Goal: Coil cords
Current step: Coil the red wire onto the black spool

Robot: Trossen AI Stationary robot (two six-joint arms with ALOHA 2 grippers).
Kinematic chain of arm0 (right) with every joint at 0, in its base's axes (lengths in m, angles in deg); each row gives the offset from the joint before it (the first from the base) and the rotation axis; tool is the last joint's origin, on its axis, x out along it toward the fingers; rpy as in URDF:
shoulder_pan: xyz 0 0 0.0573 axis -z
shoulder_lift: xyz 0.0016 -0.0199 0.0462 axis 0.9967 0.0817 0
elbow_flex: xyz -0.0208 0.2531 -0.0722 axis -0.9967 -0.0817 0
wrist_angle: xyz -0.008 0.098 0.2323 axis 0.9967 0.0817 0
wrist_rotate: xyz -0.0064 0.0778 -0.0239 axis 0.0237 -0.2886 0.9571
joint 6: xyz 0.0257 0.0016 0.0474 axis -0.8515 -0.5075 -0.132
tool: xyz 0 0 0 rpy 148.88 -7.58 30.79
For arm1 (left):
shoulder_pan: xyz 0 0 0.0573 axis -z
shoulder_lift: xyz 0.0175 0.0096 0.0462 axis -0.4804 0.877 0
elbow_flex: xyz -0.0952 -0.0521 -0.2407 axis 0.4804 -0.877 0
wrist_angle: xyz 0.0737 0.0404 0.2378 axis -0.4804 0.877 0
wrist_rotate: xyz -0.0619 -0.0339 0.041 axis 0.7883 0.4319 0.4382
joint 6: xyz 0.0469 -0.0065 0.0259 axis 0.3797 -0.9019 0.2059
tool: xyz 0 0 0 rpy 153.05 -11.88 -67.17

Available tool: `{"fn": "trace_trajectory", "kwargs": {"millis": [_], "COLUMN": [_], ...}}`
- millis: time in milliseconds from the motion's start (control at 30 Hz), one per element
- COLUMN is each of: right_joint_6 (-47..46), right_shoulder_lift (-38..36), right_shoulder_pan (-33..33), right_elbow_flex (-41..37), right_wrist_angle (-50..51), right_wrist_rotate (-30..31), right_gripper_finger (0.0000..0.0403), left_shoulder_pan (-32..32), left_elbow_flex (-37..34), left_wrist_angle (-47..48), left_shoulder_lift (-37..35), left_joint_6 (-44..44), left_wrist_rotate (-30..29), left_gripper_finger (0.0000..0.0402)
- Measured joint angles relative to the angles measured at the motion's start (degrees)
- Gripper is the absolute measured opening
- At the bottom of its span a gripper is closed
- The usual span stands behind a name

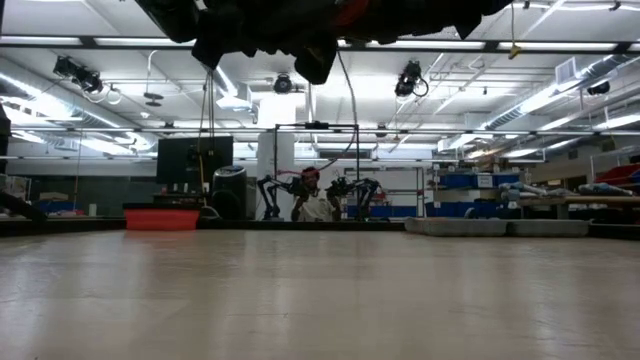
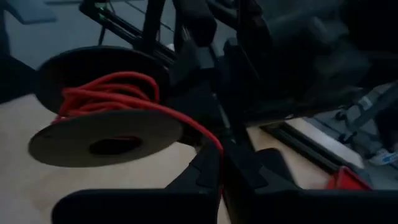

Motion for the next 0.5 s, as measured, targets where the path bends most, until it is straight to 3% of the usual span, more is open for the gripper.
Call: {"fn": "trace_trajectory", "kwargs": {"millis": [267, 500], "right_joint_6": [-5.6, -7.0], "right_shoulder_lift": [2.1, 1.1], "right_shoulder_pan": [-0.7, -0.7], "right_elbow_flex": [0.0, -0.1], "right_wrist_angle": [-1.9, -2.2], "right_wrist_rotate": [-1.4, -0.9], "right_gripper_finger": [0.0043, 0.0043], "left_shoulder_pan": [0.0, 0.0], "left_elbow_flex": [0.0, 0.0], "left_wrist_angle": [-1.3, -1.2], "left_shoulder_lift": [0.0, 0.0], "left_joint_6": [8.7, 11.7], "left_wrist_rotate": [-1.3, -2.2], "left_gripper_finger": [0.0006, 0.0006]}}
